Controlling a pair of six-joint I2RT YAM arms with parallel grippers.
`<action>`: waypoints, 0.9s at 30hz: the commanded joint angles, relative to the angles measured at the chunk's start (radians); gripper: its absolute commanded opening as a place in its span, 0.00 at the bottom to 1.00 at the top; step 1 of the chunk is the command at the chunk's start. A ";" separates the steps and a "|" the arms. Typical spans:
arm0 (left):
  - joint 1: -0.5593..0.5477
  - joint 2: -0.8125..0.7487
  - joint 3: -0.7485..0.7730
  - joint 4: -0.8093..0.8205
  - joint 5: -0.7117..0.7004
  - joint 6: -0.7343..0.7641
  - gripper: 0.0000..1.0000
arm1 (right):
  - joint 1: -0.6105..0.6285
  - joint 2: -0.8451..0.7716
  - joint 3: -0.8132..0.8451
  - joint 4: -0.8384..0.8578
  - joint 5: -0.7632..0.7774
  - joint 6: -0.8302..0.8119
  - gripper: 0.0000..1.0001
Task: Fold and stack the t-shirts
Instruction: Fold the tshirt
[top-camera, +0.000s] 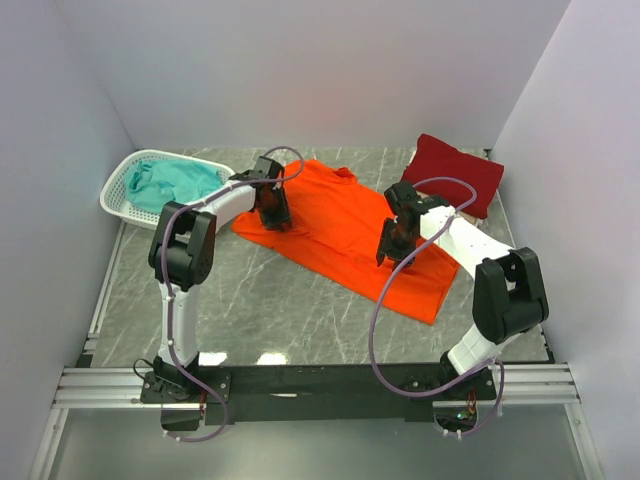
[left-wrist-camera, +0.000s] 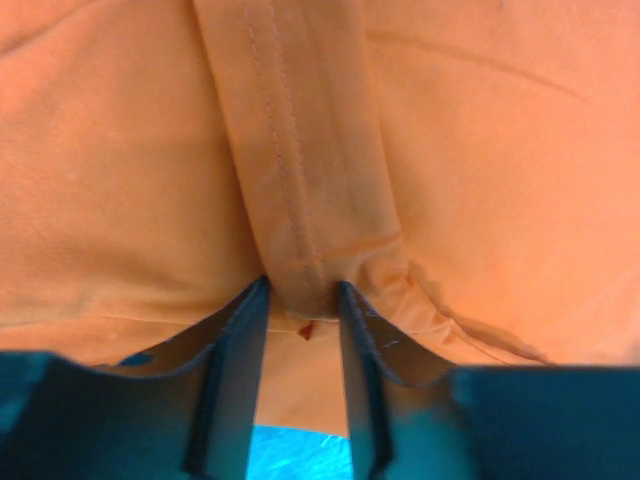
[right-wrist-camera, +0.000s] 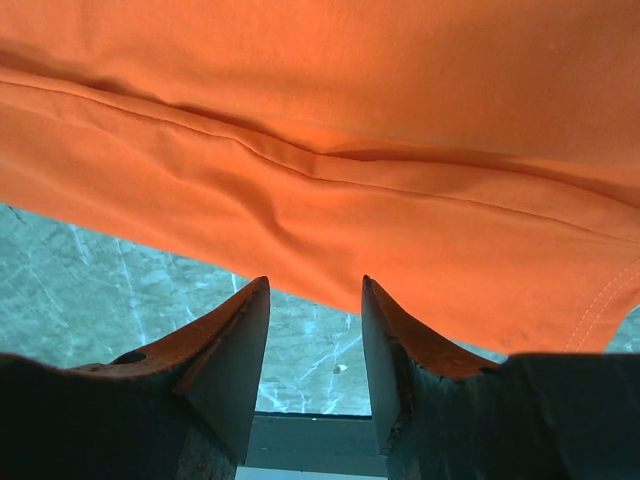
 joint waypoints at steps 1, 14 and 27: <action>-0.012 0.001 0.012 0.037 0.012 -0.016 0.38 | 0.000 -0.044 -0.014 0.026 0.000 0.009 0.49; -0.028 0.047 0.133 0.020 0.049 -0.036 0.01 | 0.001 -0.047 -0.044 0.033 0.010 0.011 0.49; -0.042 0.116 0.245 0.046 0.105 -0.107 0.01 | 0.000 -0.046 -0.061 0.042 0.021 0.016 0.49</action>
